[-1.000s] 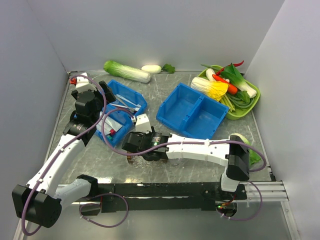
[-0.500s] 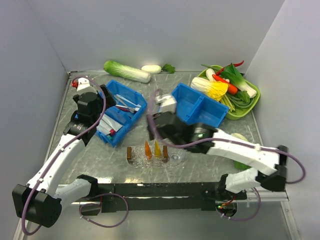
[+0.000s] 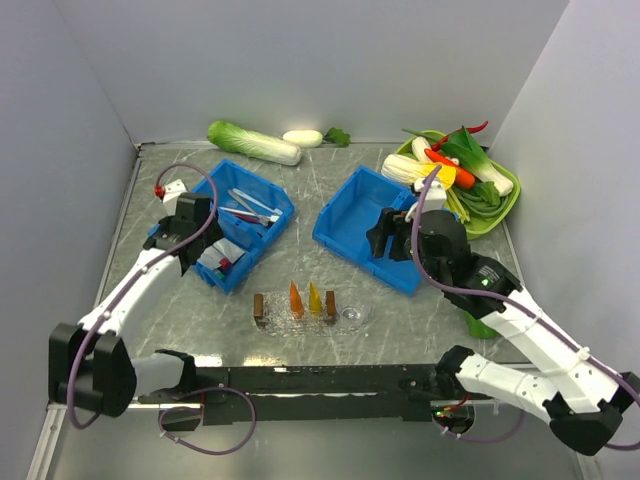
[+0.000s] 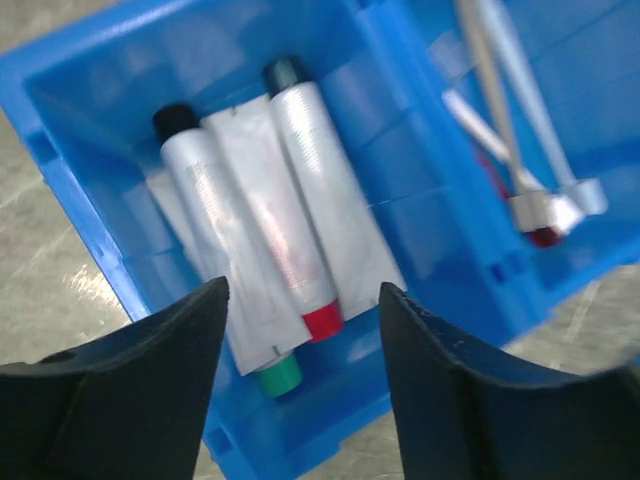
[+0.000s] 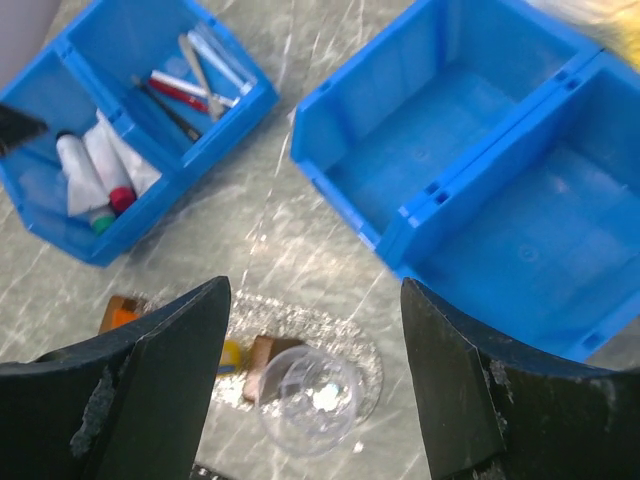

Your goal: Prepare toiletry sets of a toothbrush and toothpaste on the tray

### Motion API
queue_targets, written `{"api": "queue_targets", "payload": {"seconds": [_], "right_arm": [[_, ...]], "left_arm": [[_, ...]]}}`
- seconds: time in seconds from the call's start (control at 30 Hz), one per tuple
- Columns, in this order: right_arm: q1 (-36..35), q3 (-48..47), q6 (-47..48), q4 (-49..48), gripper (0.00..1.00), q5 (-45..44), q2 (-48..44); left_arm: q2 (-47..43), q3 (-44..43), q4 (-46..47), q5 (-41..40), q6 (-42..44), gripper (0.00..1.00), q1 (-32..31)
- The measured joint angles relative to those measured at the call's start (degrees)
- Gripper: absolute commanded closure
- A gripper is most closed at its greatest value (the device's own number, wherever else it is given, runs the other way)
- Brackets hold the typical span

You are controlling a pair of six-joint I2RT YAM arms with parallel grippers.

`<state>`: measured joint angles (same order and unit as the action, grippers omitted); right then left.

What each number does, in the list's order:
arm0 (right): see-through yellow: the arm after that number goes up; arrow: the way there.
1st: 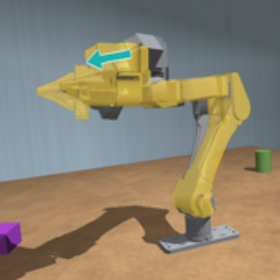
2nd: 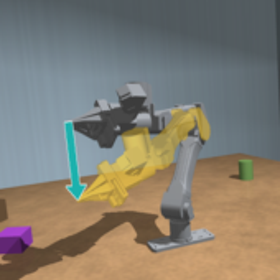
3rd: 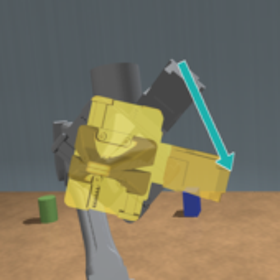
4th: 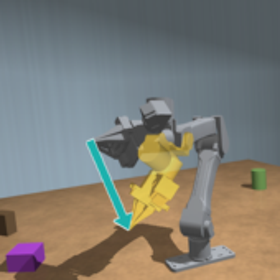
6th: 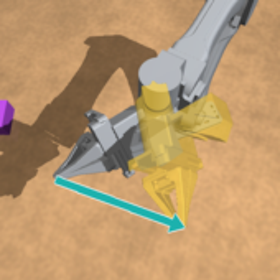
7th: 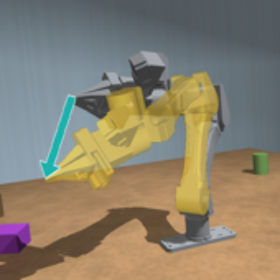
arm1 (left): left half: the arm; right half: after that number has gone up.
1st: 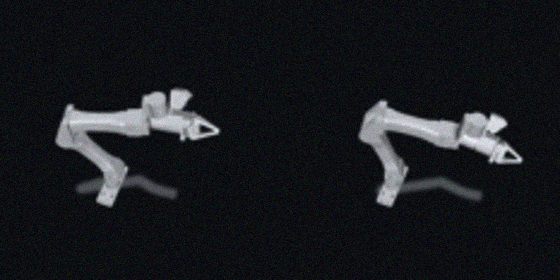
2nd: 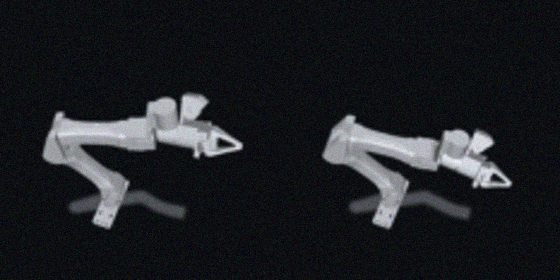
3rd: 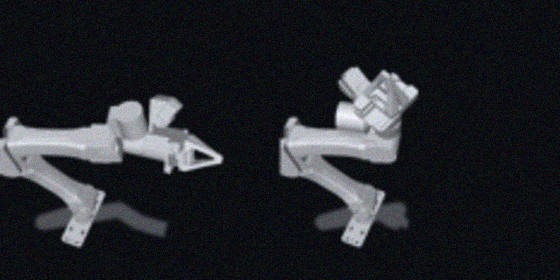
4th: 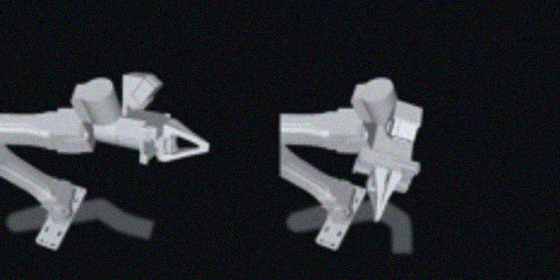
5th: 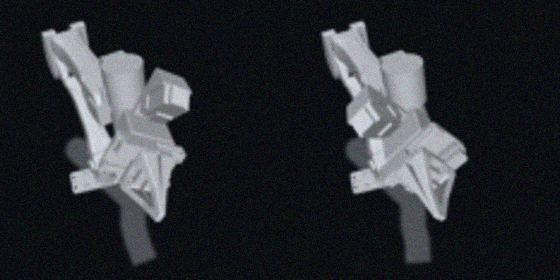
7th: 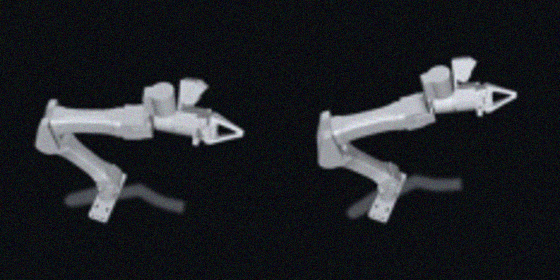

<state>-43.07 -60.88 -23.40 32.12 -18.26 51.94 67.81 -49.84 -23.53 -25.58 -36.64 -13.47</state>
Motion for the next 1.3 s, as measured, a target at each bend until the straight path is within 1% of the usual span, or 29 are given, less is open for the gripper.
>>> {"api": "queue_targets", "payload": {"seconds": [0.07, 0.23, 0.27, 0.3, 0.4, 0.57, 0.63, 0.77, 0.87, 0.97, 1.1, 1.23, 1.3], "right_arm": [[2.58, 1.44, 0.98, -0.98, 0.24, 1.86, -1.31], [8.35, 4.79, 2.91, -2.71, 0.24, 7.50, -2.95], [9.35, 5.27, 3.34, -2.99, 0.24, 8.55, -3.02], [10.40, 5.73, 3.67, -3.37, 0.24, 9.55, -3.06], [13.03, 6.93, 4.63, -4.46, 0.23, 12.24, -3.13], [16.28, 8.09, 5.49, -6.03, 0.24, 16.76, -2.86], [17.00, 8.09, 5.62, -6.71, 0.24, 18.49, -2.51], [17.42, 8.09, 5.99, -7.26, 0.25, 20.33, -1.64], [17.59, 8.09, 6.16, -7.28, 0.25, 20.96, -1.49], [17.73, 8.09, 6.36, -7.32, 0.25, 21.33, -1.49], [17.88, 8.09, 6.38, -7.32, 0.25, 21.62, -1.49], [17.90, 8.09, 6.54, -7.32, 0.25, 21.75, -1.66], [17.90, 8.09, 6.58, -7.32, 0.25, 21.73, -1.81]], "left_arm": [[2.86, -0.83, -1.90, 0.31, -1.22, 0.40, 0.52], [11.02, -6.27, -5.46, 0.26, -3.13, 0.43, 0.96], [12.63, -7.52, -6.14, 0.20, -3.41, 0.47, 0.96], [14.23, -8.90, -6.86, 0.15, -3.72, 0.48, 0.96], [17.25, -11.26, -7.89, 0.22, -4.98, 0.49, 0.96], [16.17, -11.45, -7.74, 0.37, -6.60, 0.47, 0.96], [15.12, -12.83, -8.02, 0.42, -6.95, 0.46, 0.90], [13.62, -17.53, -6.71, -1.25, -6.93, 0.44, -1.44], [15.63, -24.68, -6.47, -2.84, -6.97, 0.42, -5.09], [23.30, -36.15, -6.73, -4.39, -7.28, 0.41, -8.33], [35.28, -46.58, -6.80, -4.68, -9.31, 0.42, -10.23], [42.56, -48.28, -8.48, -4.42, -12.48, 0.43, -10.23], [44.98, -48.37, -9.42, -4.26, -14.64, 0.48, -10.16]]}}
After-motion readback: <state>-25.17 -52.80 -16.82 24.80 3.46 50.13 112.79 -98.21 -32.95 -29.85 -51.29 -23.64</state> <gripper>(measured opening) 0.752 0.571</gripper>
